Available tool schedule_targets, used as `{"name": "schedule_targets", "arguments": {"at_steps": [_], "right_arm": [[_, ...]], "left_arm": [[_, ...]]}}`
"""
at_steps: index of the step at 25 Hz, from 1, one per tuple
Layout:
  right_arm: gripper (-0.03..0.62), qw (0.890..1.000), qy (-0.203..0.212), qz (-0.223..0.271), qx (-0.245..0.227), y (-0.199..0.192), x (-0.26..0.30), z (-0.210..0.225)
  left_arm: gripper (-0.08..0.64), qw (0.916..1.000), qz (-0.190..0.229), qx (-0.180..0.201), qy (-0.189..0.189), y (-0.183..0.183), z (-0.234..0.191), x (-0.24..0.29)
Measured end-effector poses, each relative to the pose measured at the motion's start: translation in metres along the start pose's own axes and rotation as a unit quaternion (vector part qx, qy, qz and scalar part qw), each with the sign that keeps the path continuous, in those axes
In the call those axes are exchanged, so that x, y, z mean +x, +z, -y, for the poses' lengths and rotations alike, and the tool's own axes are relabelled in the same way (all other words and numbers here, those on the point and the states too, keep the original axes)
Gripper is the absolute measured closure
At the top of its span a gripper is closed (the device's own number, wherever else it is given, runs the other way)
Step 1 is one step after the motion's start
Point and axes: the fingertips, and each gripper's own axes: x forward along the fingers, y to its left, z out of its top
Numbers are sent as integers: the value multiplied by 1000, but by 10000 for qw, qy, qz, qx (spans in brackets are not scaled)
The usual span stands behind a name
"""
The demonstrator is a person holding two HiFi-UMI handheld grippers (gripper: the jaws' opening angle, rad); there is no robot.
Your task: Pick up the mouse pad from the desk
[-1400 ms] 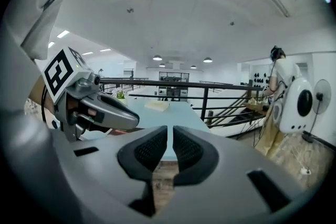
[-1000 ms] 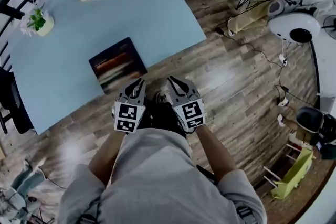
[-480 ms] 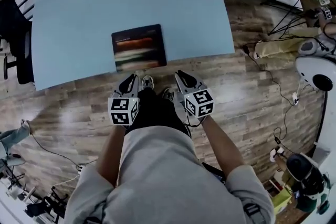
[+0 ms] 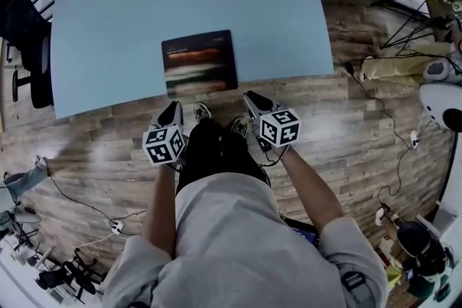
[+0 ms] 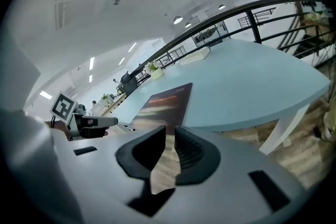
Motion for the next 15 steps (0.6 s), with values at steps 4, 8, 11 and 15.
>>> {"name": "schedule_targets", "arguments": {"at_steps": [4, 8, 11, 15], "right_arm": [[526, 9997, 12, -247, -3, -13, 12, -1], [522, 9990, -8, -375, 224, -18, 22, 3], [520, 9988, -12, -353, 342, -20, 28, 4], [506, 9980, 75, -386, 488, -22, 38, 1]], "left_arm": [[514, 9997, -187, -125, -26, -11, -4, 11], [514, 9989, -212, -355, -210, -15, -5, 19], [512, 9971, -152, -652, -369, -19, -9, 23], [509, 9961, -195, -780, -375, -22, -21, 26]]}}
